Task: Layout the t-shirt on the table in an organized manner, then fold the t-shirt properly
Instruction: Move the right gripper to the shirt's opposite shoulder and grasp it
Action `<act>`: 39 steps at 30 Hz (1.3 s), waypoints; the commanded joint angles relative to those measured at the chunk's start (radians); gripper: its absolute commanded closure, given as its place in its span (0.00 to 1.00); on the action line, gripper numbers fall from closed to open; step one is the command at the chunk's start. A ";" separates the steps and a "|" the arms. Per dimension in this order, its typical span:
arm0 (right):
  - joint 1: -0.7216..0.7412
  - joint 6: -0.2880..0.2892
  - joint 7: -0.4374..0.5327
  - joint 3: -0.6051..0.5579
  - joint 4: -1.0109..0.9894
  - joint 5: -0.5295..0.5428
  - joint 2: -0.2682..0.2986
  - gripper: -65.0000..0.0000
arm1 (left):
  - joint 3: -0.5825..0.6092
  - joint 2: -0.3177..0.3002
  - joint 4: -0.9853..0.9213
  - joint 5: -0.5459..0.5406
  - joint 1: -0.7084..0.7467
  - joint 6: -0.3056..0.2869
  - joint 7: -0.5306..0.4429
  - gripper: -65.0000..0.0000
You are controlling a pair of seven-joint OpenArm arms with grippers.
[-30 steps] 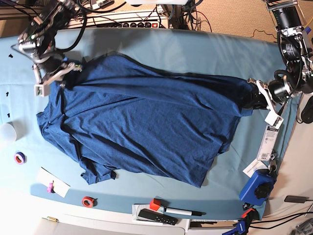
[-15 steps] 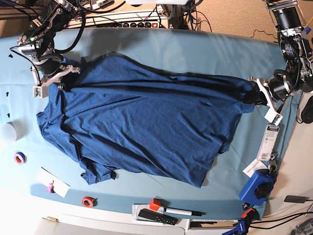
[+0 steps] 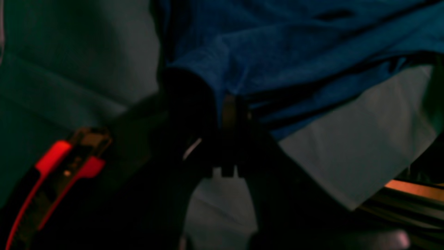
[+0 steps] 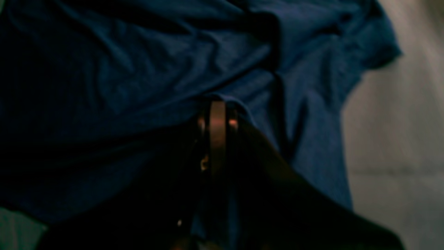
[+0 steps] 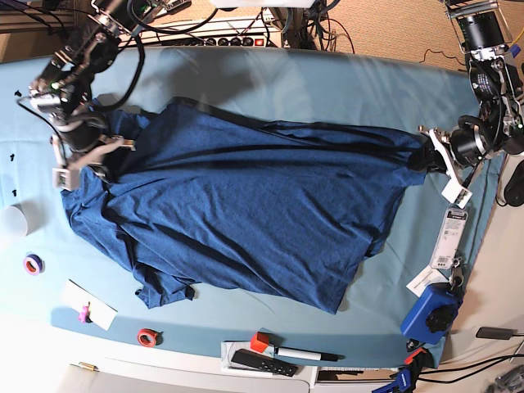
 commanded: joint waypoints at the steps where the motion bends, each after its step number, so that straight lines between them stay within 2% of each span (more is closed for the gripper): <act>1: 0.011 -0.009 0.043 -0.011 0.012 -0.018 0.014 1.00 | -0.007 -0.019 0.013 -0.011 -0.011 -0.001 -0.006 1.00; 3: 0.011 -0.047 0.077 -0.041 0.003 -0.069 0.019 1.00 | -0.007 -0.019 0.013 -0.012 -0.011 -0.001 0.005 1.00; 7: 0.014 -0.083 0.140 -0.105 -0.048 -0.114 0.061 1.00 | -0.007 -0.019 0.013 -0.012 -0.011 -0.001 0.014 1.00; 11: 0.045 -0.117 0.141 -0.150 -0.124 -0.130 0.108 1.00 | -0.007 -0.019 0.013 -0.011 -0.011 -0.001 0.021 1.00; 17: 0.095 -0.119 0.143 -0.152 -0.223 -0.136 0.120 1.00 | -0.007 -0.019 0.013 -0.011 -0.011 -0.001 0.043 1.00; 25: 0.109 -0.115 0.119 -0.152 -0.225 -0.135 0.119 1.00 | -0.007 -0.019 0.013 -0.012 -0.011 -0.001 0.042 1.00; 26: 0.109 -0.110 0.102 -0.152 -0.225 -0.135 0.120 0.95 | -0.007 -0.019 0.013 -0.012 -0.011 -0.001 0.042 0.91; 28: 0.108 -0.095 0.074 -0.152 -0.225 -0.132 0.119 0.69 | -0.007 -0.019 0.013 -0.012 -0.011 -0.001 0.040 0.61; 29: 0.108 -0.088 0.071 -0.151 -0.225 -0.133 0.120 0.61 | -0.007 -0.019 0.013 -0.013 -0.011 -0.001 0.031 0.51; 30: 0.108 -0.085 0.071 -0.152 -0.225 -0.132 0.124 0.59 | -0.007 -0.019 0.013 -0.011 -0.011 0.002 0.018 0.47; 34: 0.109 -0.092 0.079 -0.151 -0.224 -0.132 0.151 0.59 | -0.007 -0.022 0.013 -0.012 -0.012 0.016 -0.034 0.47; 39: 0.109 -0.191 0.089 -0.098 -0.214 -0.129 0.200 0.59 | -0.014 -0.078 0.015 -0.059 -0.018 0.021 -0.116 0.47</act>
